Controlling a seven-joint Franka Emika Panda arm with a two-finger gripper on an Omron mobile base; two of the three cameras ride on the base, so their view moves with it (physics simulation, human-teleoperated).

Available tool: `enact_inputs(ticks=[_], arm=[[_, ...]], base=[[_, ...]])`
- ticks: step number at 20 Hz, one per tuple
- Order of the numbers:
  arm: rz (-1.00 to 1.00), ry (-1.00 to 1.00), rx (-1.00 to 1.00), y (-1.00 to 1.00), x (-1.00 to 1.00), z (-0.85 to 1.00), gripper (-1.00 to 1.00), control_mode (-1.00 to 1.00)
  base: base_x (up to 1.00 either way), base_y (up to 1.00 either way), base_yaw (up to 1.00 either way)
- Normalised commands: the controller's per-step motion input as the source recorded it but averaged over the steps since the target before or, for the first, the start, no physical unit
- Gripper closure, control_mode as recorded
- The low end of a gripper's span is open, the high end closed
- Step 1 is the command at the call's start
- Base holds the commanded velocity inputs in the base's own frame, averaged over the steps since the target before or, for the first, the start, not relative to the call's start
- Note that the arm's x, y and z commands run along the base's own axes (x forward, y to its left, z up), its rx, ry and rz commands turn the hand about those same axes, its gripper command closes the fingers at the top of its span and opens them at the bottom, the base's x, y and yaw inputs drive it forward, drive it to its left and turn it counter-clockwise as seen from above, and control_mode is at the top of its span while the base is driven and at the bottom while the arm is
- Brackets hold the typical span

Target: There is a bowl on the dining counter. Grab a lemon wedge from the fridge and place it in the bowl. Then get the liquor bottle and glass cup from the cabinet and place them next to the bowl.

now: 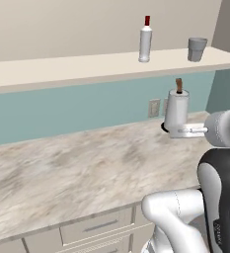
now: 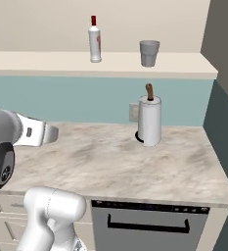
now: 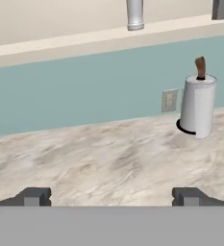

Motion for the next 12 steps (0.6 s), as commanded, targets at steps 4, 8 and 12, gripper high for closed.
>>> enact_inputs(ticks=[4,8,12], arm=[[-0.02,-0.27,-0.07,0.00,-0.34,0.60,-1.00,-1.00],[-0.08,-0.14,-0.08,0.00,-0.06,0.78,-1.00,-1.00],[-0.09,-0.08,-0.05,0.00,0.23,0.66,-1.00,-1.00]], base=[[0.00,0.00,0.00],[0.00,0.00,0.00],[0.00,0.00,0.00]])
